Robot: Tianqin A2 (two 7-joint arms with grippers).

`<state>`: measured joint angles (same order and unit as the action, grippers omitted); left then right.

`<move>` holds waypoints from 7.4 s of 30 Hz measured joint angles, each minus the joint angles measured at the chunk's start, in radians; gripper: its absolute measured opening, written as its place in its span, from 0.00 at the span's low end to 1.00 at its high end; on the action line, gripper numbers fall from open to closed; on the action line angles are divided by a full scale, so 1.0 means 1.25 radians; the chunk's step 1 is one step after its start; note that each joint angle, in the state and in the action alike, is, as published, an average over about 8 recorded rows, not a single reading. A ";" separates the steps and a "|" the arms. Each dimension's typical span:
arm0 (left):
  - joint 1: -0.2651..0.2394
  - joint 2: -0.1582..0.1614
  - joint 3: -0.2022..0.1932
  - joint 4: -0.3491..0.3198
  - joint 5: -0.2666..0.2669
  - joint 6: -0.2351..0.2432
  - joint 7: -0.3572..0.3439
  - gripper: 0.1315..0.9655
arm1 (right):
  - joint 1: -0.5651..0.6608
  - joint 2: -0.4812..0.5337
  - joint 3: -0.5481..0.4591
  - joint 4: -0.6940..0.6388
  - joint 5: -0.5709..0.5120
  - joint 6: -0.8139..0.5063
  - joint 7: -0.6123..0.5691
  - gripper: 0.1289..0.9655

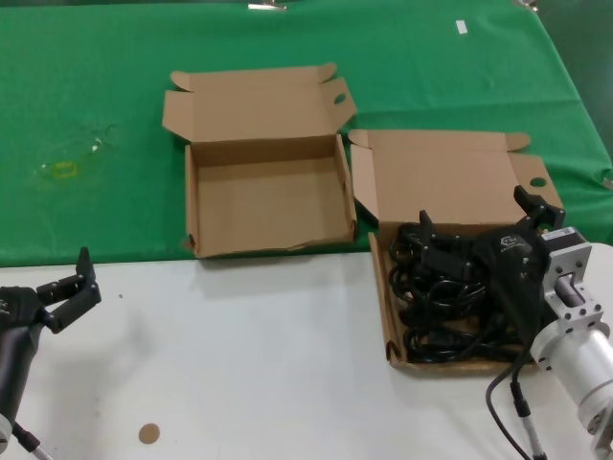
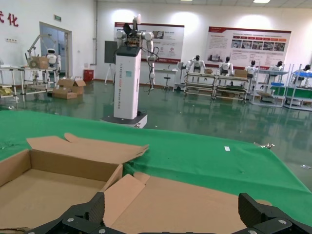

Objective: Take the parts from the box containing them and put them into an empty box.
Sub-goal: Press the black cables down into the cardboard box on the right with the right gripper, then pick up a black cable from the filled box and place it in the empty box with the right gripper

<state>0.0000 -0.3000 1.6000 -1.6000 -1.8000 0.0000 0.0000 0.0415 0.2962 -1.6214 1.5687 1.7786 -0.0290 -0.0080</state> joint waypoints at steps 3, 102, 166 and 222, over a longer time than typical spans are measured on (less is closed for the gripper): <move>0.000 0.000 0.000 0.000 0.000 0.000 0.000 1.00 | 0.000 0.000 0.000 0.000 0.000 0.000 0.000 1.00; 0.000 0.000 0.000 0.000 0.000 0.000 0.000 0.01 | 0.488 0.516 -0.317 -0.164 -0.191 -0.862 -0.180 0.96; 0.000 0.000 0.000 0.000 0.000 0.000 0.000 0.01 | 0.619 0.472 -0.314 -0.208 -0.290 -0.925 -0.156 0.09; 0.000 0.000 0.000 0.000 0.000 0.000 0.000 0.01 | 0.911 -0.094 -0.501 -0.679 -0.478 -0.668 -0.281 0.09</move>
<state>0.0000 -0.3000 1.6000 -1.6000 -1.7997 0.0000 -0.0003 1.1809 0.1788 -2.2474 0.7194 1.1814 -0.8644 -0.3587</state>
